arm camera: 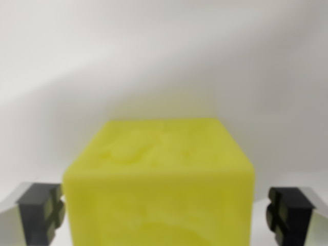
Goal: Pick yellow cube
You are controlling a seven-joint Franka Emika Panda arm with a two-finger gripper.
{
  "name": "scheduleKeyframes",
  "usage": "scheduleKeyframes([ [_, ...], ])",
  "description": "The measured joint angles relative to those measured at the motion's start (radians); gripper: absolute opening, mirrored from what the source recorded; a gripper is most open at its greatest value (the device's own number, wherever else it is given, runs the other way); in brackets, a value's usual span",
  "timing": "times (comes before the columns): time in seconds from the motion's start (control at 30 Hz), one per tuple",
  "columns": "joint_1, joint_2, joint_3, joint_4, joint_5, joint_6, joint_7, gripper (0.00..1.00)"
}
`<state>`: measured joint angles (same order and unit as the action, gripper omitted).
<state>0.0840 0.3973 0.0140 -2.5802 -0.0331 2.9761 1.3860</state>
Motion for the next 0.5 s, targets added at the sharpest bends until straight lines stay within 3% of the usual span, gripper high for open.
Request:
scheduleKeyframes([
  [0.07, 0.0, 0.008, 0.0, 0.002, -0.002, 0.005, 0.002, 1.0],
  [0.1, -0.002, 0.01, 0.001, 0.003, -0.004, 0.007, 0.004, 0.0],
  [0.5, -0.001, -0.061, 0.002, -0.015, 0.006, -0.044, -0.005, 0.0],
])
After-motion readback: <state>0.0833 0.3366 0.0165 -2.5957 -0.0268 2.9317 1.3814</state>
